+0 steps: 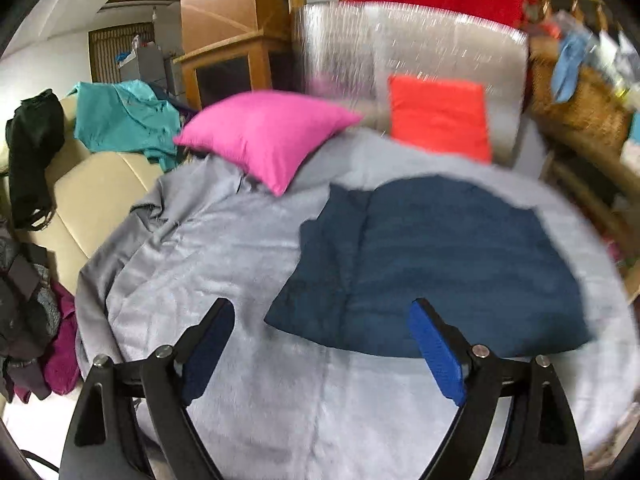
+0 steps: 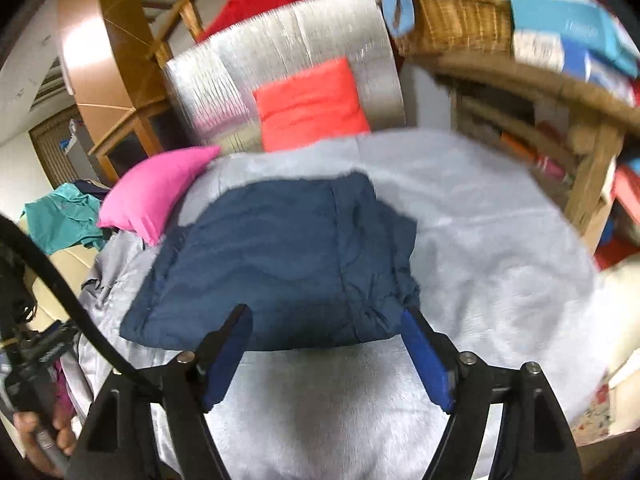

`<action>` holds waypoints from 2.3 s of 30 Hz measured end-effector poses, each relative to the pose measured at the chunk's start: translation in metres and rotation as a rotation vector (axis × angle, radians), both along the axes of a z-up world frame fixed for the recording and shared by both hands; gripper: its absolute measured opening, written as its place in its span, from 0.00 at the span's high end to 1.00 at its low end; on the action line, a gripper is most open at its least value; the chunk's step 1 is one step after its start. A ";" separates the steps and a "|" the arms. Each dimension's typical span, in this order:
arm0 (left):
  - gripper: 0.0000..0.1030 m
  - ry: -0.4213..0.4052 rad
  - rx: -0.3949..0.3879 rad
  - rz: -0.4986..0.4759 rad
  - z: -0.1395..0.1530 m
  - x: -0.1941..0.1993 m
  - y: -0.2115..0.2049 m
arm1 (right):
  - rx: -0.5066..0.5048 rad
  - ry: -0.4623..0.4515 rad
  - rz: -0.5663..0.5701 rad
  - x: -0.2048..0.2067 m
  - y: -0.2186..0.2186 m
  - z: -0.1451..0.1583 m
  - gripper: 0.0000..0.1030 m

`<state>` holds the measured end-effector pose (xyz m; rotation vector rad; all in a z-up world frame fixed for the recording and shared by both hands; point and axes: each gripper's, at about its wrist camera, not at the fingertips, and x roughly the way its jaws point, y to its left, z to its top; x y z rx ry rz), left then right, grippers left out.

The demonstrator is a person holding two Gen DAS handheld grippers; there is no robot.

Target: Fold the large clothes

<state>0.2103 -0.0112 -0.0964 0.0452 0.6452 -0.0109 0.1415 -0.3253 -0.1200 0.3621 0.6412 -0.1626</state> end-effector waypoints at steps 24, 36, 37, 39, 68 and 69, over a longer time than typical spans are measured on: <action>0.01 -0.389 -0.027 0.046 0.147 -0.238 0.016 | -0.134 -0.396 -0.076 -0.218 0.076 0.141 0.00; 0.01 -0.368 -0.034 0.045 0.149 -0.238 0.021 | -0.133 -0.286 -0.010 -0.197 0.096 0.118 0.00; 0.01 -0.363 -0.034 0.044 0.148 -0.237 0.020 | -0.134 -0.285 -0.006 -0.196 0.097 0.118 0.00; 0.01 -0.360 -0.034 0.042 0.147 -0.237 0.019 | -0.137 -0.286 0.000 -0.195 0.099 0.117 0.00; 0.01 -0.364 -0.024 0.045 0.142 -0.239 0.025 | -0.147 -0.283 0.015 -0.194 0.107 0.118 0.00; 0.01 -0.364 -0.024 0.044 0.142 -0.239 0.025 | -0.149 -0.283 0.015 -0.194 0.107 0.118 0.00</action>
